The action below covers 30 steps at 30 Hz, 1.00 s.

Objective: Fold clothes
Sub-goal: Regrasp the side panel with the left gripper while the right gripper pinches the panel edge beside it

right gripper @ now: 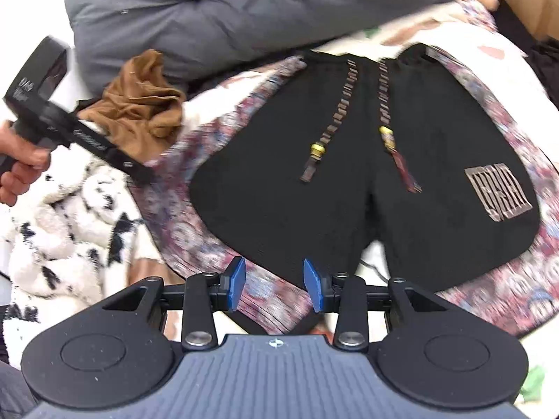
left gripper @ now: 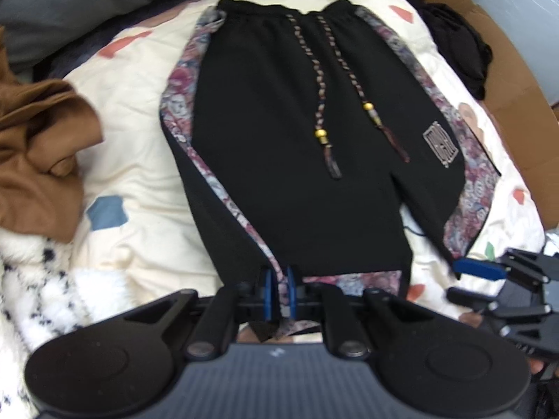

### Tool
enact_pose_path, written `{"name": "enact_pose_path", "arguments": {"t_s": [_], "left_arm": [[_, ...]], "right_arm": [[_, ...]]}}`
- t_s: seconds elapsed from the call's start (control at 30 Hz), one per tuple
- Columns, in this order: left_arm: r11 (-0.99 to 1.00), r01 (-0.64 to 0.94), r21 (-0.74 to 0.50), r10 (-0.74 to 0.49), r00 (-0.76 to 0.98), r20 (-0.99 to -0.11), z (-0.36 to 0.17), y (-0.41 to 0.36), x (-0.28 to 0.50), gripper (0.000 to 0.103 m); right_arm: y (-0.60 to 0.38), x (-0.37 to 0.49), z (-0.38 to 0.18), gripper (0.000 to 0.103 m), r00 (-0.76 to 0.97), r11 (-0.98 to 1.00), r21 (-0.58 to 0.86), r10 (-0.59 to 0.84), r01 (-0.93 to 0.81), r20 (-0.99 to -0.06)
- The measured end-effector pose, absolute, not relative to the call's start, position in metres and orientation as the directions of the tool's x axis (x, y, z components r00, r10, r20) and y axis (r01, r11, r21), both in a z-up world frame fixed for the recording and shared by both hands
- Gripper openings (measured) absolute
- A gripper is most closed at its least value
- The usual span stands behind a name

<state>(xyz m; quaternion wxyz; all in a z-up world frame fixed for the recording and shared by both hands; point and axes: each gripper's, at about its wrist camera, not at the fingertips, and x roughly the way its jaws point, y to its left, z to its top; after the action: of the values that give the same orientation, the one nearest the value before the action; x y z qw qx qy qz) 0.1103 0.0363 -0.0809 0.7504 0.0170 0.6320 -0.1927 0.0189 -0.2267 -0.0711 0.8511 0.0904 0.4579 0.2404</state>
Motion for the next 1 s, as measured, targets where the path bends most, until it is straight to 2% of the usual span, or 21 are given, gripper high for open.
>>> {"name": "enact_pose_path", "arguments": {"t_s": [0.33,0.53,0.77,1.0], "left_arm": [[0.906,0.292,-0.308,-0.361,0.149,-0.921,-0.078,0.038,0.109,0.01],[0.899,0.268,-0.348,-0.397,0.156,-0.905,-0.082,0.047,0.106,0.01],[0.872,0.195,-0.448,-0.478,0.154,-0.865,-0.094,0.062,0.107,0.01],[0.843,0.165,-0.512,-0.536,0.18,-0.825,-0.092,0.067,0.112,0.01]], "right_arm": [[-0.143,0.046,-0.064,0.041,0.424,0.807,0.413,0.578,-0.421,-0.697],[-0.104,0.058,-0.068,0.041,0.42,0.806,0.374,0.567,-0.458,-0.708],[-0.078,0.065,-0.075,0.042,0.427,0.829,0.33,0.525,-0.451,-0.736],[-0.065,0.067,-0.077,0.041,0.499,0.867,0.283,0.473,-0.41,-0.726]]}}
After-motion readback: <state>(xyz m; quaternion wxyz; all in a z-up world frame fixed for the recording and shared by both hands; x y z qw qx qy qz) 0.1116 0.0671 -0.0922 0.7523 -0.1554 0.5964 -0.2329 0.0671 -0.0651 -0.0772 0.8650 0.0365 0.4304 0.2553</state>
